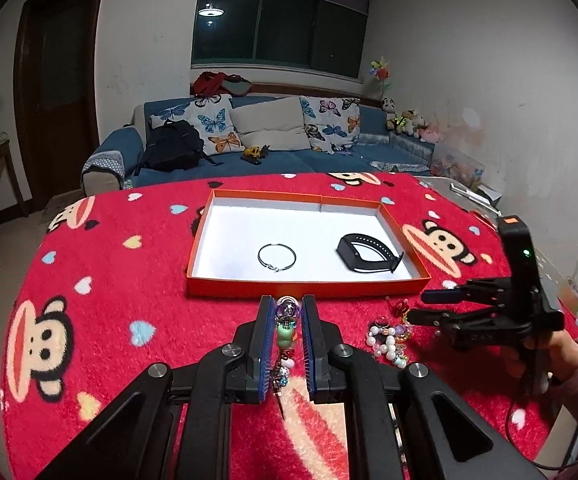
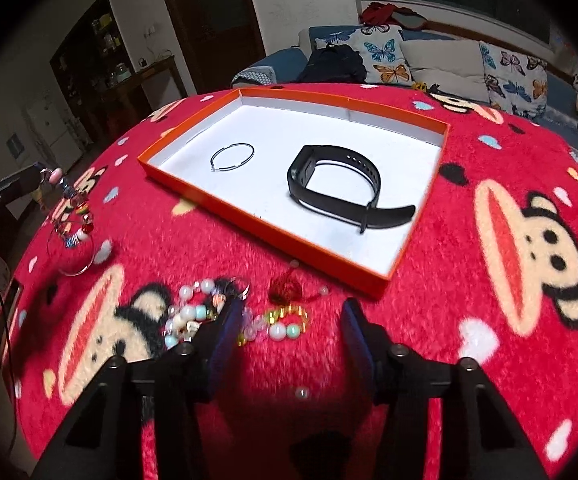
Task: Organize jewelry
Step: 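Lift the beaded bracelet with the left tool while the right tool grasps the red tassel charm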
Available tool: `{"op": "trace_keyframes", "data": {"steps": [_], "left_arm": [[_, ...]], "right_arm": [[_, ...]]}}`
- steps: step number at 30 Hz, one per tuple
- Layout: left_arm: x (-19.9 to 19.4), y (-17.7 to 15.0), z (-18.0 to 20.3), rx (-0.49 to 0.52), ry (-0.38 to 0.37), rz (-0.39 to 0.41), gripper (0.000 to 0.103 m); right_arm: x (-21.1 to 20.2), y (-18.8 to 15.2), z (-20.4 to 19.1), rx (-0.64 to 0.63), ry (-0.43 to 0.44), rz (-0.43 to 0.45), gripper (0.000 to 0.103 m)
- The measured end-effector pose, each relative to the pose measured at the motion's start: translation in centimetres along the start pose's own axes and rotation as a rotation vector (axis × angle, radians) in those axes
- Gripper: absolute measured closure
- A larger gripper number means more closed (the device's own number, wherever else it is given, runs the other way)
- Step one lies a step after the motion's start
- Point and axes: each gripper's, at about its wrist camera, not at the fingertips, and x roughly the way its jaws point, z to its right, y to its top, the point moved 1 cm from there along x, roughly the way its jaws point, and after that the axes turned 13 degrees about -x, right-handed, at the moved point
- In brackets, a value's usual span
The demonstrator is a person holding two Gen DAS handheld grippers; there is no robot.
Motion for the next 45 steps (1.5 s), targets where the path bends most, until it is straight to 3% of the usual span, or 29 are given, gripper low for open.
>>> {"op": "trace_keyframes", "data": {"steps": [13,21,37,39,43,45], "left_arm": [[-0.1,0.9,0.1,-0.006,-0.03,-0.005,0.089],[-0.5,1.4,-0.3,-0.024,-0.039,-0.005,0.089],[-1.2,0.6,-0.6,-0.069,-0.086,-0.026,0.089],[-1.2,0.5,-0.6,-0.08,-0.097,-0.033,0.089],[-0.9,0.0,-0.5,-0.081,-0.102,-0.049,0.089],[-0.6,-0.3,-0.4,-0.087,-0.114,-0.062,0.089]], "right_arm": [[1.8,0.8,-1.1,-0.087,-0.033,-0.024,0.081],[1.0,0.7,-1.3,-0.099,-0.041,-0.002,0.082],[-0.6,-0.3,-2.0,-0.095,-0.02,-0.001,0.081],[-1.1,-0.3,-2.5,-0.116,-0.04,0.01,0.078],[-1.9,0.0,-3.7,-0.131,0.011,0.047,0.052],[-2.1,0.2,-4.1,-0.135,0.043,0.064,0.052]]}}
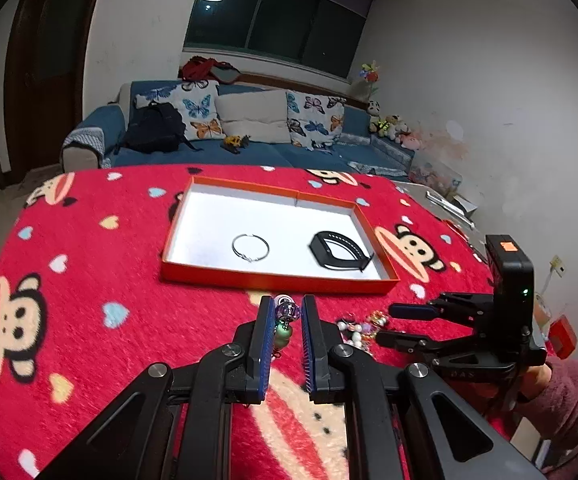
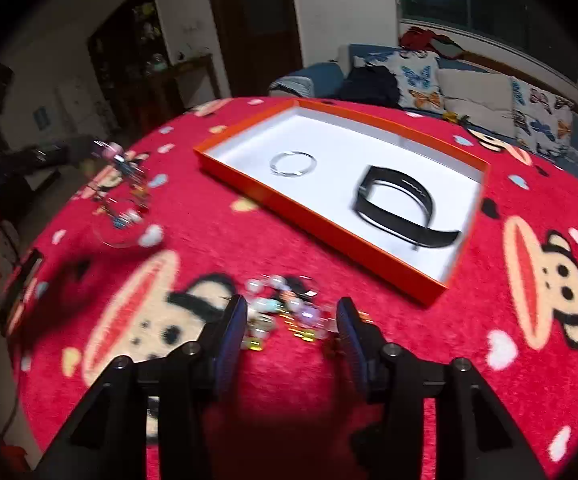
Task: Organize jewelry
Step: 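Lift the beaded bracelet with the left tool while the right tool grasps the red tassel charm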
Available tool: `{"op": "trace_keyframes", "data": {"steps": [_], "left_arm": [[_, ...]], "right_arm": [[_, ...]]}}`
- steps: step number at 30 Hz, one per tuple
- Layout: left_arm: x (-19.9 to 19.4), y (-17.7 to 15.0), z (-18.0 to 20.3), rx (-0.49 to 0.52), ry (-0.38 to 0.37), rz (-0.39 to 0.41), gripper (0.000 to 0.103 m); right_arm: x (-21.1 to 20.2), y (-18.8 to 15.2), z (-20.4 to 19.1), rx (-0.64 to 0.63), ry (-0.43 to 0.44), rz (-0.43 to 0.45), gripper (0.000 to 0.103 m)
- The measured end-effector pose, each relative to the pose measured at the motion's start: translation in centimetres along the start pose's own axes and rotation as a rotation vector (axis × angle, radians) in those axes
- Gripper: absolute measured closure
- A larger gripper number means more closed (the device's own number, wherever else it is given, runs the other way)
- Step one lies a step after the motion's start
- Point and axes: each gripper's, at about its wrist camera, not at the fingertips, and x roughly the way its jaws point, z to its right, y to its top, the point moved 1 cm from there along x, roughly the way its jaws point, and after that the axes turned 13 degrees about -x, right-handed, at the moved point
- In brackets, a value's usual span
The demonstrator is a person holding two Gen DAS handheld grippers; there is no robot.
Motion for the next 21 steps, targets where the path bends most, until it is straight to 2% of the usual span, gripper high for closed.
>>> {"op": "trace_keyframes", "data": {"steps": [4,13,21], "left_arm": [[0.9,-0.6,-0.3,-0.014,-0.009,-0.03,0.089],[3.5,-3.1,0.2,-0.022,-0.053,-0.117,0.089],[4.4,-4.3,1.6,0.008,-0.077,-0.146,0.089]], "right_arm": [[0.1,0.5,-0.7,0.011,0.095,0.026,0.051],[0.4,1.1,-2.6,-0.006,0.2,0.057,0.052],[1.0,1.6,-4.3,-0.072,0.212,0.07,0.052]]}}
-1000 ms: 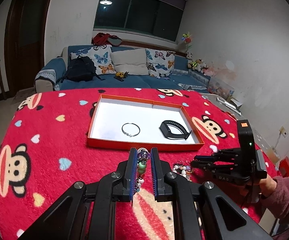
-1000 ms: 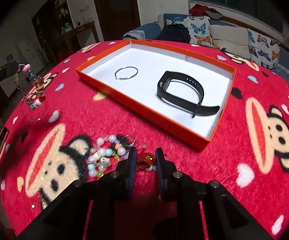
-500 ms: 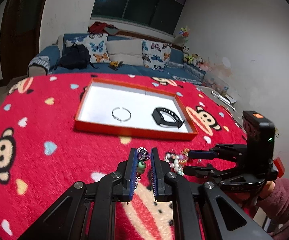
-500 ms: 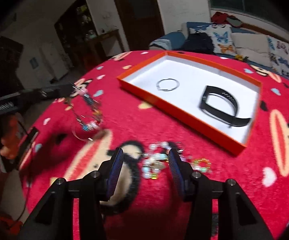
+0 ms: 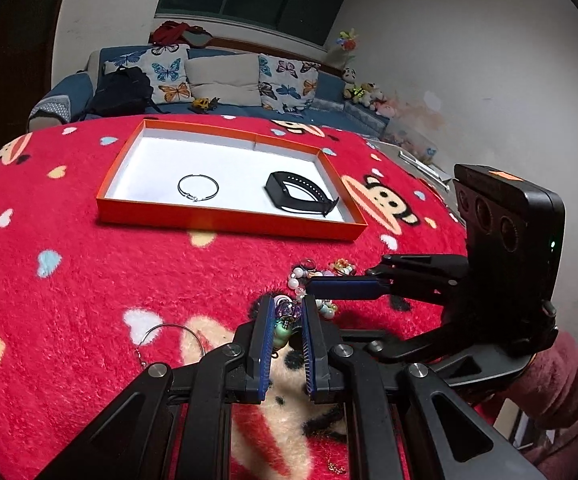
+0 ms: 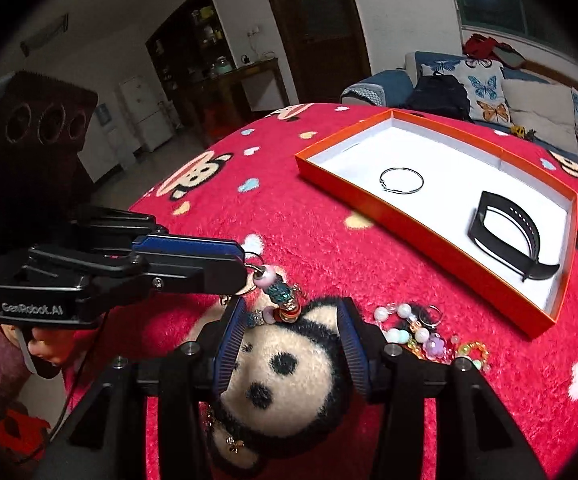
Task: Organize jewelry
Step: 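Lift the beaded bracelet with the left tool while the right tool grasps the red tassel charm, then lower the bracelet into the box and open the left tool while the right tool drops the tassel there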
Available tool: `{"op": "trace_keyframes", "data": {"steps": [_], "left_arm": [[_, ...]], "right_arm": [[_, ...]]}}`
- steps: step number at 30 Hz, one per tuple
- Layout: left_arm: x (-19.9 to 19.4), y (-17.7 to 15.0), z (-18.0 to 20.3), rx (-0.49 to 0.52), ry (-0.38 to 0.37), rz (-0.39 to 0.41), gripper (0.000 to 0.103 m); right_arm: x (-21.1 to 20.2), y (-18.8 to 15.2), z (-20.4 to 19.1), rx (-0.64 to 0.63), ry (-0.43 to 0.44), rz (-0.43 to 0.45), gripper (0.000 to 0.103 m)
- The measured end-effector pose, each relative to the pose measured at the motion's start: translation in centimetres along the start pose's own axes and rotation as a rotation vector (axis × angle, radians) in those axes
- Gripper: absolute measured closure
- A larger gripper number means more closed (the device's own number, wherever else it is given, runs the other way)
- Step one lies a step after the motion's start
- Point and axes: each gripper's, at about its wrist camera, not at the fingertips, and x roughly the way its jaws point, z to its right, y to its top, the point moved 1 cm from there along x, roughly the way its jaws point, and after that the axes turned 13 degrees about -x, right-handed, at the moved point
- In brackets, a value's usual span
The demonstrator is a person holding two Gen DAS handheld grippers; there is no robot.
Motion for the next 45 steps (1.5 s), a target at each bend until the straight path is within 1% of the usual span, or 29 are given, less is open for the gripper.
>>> {"op": "trace_keyframes", "data": {"steps": [6,9,15,21,24,26,27,28,29,31,35,38,41,43,45], "left_arm": [[0.0,1.6,0.0,-0.004,0.002,0.02,0.089],[-0.3,2.2,0.0,0.0,0.0,0.033,0.089],[-0.8,2.4,-0.1,0.005,0.005,0.046,0.089],[-0.7,2.5,-0.3,-0.002,0.013,0.038,0.089],[-0.5,2.5,-0.5,-0.004,0.015,0.037,0.089],[-0.3,2.5,-0.6,-0.006,0.017,0.032,0.089],[-0.2,2.6,-0.6,-0.005,0.021,0.03,0.089],[-0.1,2.5,-0.6,-0.004,0.022,0.028,0.089],[0.0,2.6,-0.6,-0.004,0.023,0.026,0.089],[0.2,2.6,-0.5,-0.002,0.024,0.024,0.089],[0.0,2.7,-0.4,0.001,0.022,0.035,0.089],[-0.3,3.3,-0.2,0.007,0.021,0.049,0.089],[-0.7,4.4,0.3,0.014,0.012,0.067,0.089],[-0.9,5.5,0.8,0.022,-0.001,0.081,0.089],[-0.8,6.9,1.3,0.04,0.003,0.101,0.089]], "right_arm": [[-1.0,-0.3,1.1,0.023,-0.017,0.004,0.052],[-1.9,-1.1,2.2,0.047,-0.053,-0.001,0.052],[-2.5,-3.3,5.1,0.108,-0.131,-0.056,0.052],[-2.0,-3.9,6.0,0.113,-0.188,-0.095,0.054],[-1.7,-4.1,6.3,0.113,-0.197,-0.113,0.06],[-1.2,-4.3,6.6,0.124,-0.192,-0.124,0.068],[-1.0,-4.4,6.7,0.132,-0.188,-0.128,0.069],[-1.1,-4.5,6.8,0.135,-0.187,-0.127,0.071],[-1.1,-4.4,6.8,0.134,-0.192,-0.121,0.076],[-1.0,-4.3,6.6,0.129,-0.198,-0.122,0.081],[-1.5,-4.3,6.1,0.102,-0.225,-0.119,0.083],[-2.5,-4.1,6.0,0.1,-0.225,-0.097,0.083],[-3.6,-3.2,6.2,0.102,-0.226,-0.061,0.083],[-4.3,-2.4,6.7,0.11,-0.225,-0.034,0.083],[-4.7,-1.4,7.4,0.116,-0.234,-0.006,0.083]]}}
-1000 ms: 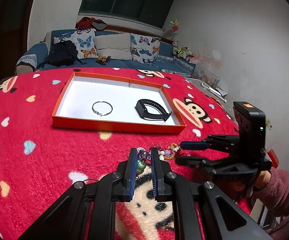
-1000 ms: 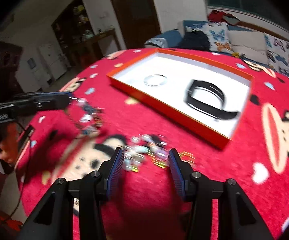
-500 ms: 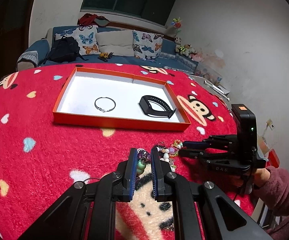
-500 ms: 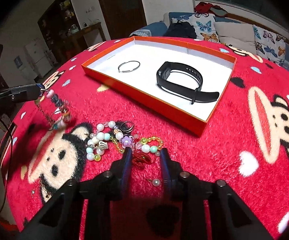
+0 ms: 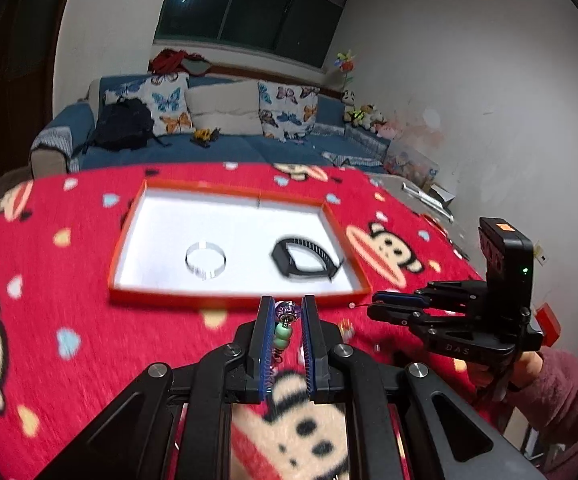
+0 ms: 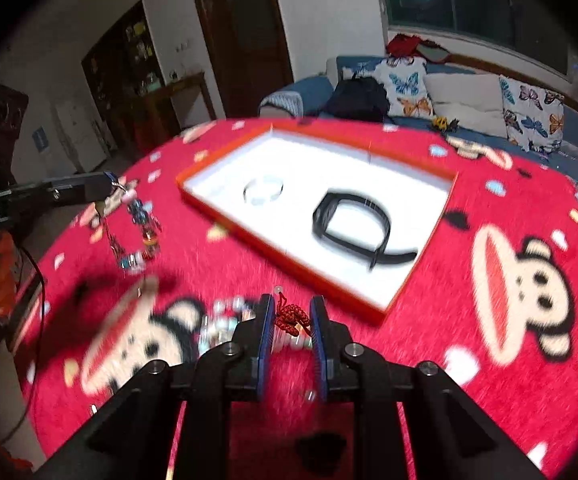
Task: Organize jewelry
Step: 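Lower the bracelet into the box and open the left tool while the right tool drops the tassel there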
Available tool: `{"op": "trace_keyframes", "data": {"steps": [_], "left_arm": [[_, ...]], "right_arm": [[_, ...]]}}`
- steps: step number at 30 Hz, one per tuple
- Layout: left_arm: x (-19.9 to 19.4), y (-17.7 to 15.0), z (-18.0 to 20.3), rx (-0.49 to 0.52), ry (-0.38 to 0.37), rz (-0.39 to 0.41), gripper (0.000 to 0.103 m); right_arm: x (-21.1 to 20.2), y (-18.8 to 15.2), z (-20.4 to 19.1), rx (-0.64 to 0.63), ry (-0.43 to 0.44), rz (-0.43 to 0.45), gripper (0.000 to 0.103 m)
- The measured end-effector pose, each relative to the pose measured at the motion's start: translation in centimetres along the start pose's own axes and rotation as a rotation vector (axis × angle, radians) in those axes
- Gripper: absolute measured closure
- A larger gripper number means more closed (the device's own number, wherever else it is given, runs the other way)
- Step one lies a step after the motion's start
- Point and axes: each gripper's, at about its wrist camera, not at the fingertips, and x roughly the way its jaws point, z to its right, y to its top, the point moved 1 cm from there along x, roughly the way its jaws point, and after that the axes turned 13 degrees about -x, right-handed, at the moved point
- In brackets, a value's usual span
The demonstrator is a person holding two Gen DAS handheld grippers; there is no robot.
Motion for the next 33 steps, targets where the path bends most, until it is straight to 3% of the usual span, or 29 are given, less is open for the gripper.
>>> {"op": "trace_keyframes", "data": {"steps": [5,13,21,33], "left_arm": [[1.2,3.2,0.8,0.024,-0.004,0.021,0.089],[7.7,6.2,0.0,0.018,0.009,-0.056,0.089],[13.8,5.5,-1.2,0.001,0.034,-0.156,0.089],[17.2,4.6,-1.8,0.006,0.074,-0.213,0.084]], "right_arm": [[0.9,1.6,1.8,0.022,-0.028,0.025,0.083],[3.8,1.4,3.8,0.071,-0.045,-0.028,0.083],[4.9,0.8,3.4,0.052,-0.05,-0.061,0.082],[5.3,0.8,3.1,0.039,-0.056,-0.072,0.081]]}}
